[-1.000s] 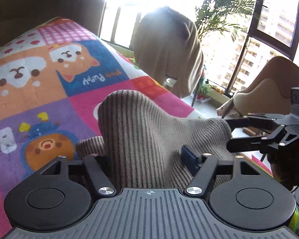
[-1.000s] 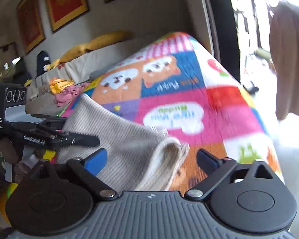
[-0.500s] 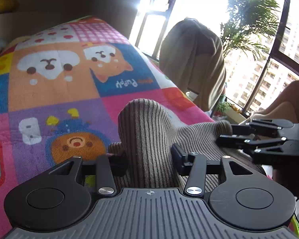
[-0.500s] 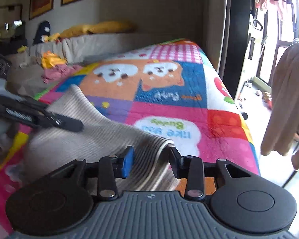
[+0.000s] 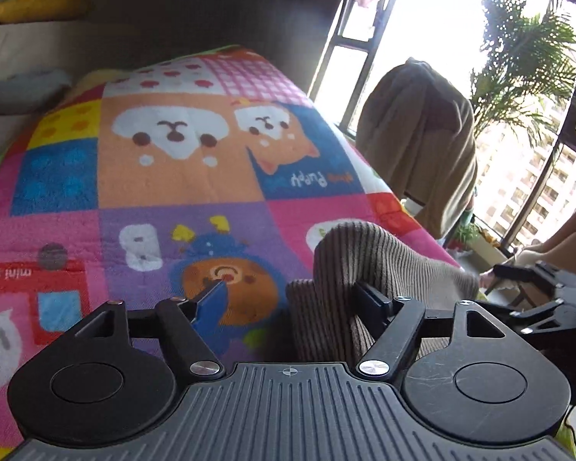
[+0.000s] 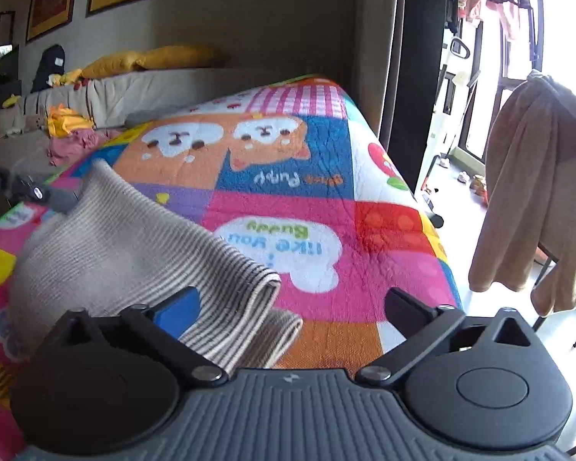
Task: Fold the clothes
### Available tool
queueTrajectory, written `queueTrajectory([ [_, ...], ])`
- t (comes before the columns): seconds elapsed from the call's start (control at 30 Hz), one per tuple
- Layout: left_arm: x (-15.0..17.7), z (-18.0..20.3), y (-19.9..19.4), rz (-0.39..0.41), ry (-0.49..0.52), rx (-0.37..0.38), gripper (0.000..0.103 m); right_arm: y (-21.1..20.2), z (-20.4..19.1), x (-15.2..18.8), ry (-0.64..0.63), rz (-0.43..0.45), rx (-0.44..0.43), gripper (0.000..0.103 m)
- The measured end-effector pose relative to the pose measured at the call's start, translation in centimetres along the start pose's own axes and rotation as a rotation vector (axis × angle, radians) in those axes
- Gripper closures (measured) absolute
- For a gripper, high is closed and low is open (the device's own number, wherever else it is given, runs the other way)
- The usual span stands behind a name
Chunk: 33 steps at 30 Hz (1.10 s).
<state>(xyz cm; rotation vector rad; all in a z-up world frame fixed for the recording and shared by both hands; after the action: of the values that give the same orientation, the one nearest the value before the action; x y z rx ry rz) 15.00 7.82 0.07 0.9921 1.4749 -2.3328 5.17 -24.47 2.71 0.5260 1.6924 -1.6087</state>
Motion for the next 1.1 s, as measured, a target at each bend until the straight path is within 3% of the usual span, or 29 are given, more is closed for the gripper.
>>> queueTrajectory([
  [0.17, -0.4, 0.0, 3.6, -0.038, 0.021, -0.023, 0.035, -1.7, -1.5, -3.4, -0.038, 0.083, -0.024, 0.0],
  [0.33, -1.0, -0.7, 4.4, -0.05, 0.0, -0.028, 0.031, 5.8, -2.7, -3.2, -0.144, -0.109, 0.124, 0.0],
  [0.47, -1.2, -0.9, 1.1, -0.011, -0.011, -0.011, 0.032, 5.9, -1.8, -2.2, -0.047, -0.099, 0.066, 0.0],
  [0.57, -1.9, -0.7, -0.5, 0.032, -0.023, 0.014, 0.023, 5.6, -1.5, -1.4, -0.015, -0.095, 0.044, 0.0],
  [0.7, -2.3, -0.8, 1.1, 0.007, -0.022, -0.041, 0.019, 4.8, -1.5, -1.0, -0.006, -0.1, 0.04, 0.0],
  [0.87, -1.9, -1.0, 4.5, -0.099, -0.025, -0.084, 0.018, 2.7, 0.8, -2.1, 0.108, -0.079, -0.113, 0.0],
  [0.97, -2.4, -1.1, 5.6, -0.114, -0.004, -0.093, 0.011, 2.9, 3.9, -2.4, 0.314, -0.077, -0.3, 0.0],
  [1.1, -3.3, -0.8, 5.9, -0.122, 0.004, -0.102, 0.011, 6.1, 3.8, -1.8, 0.428, -0.136, -0.531, 0.0],
])
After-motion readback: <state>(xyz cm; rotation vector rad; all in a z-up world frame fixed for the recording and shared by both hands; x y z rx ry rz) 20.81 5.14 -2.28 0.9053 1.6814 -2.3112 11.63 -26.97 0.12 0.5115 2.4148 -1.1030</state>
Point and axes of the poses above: each gripper's, at about its wrist camera, not at the fingertips, and y roughly the way its jaws point, z to its right, x to its underside, the point moved 4 cm from there along y, roughly the way its jaws point, and after that the axes turned 15 degrees about -z, right-handed, at the moved point
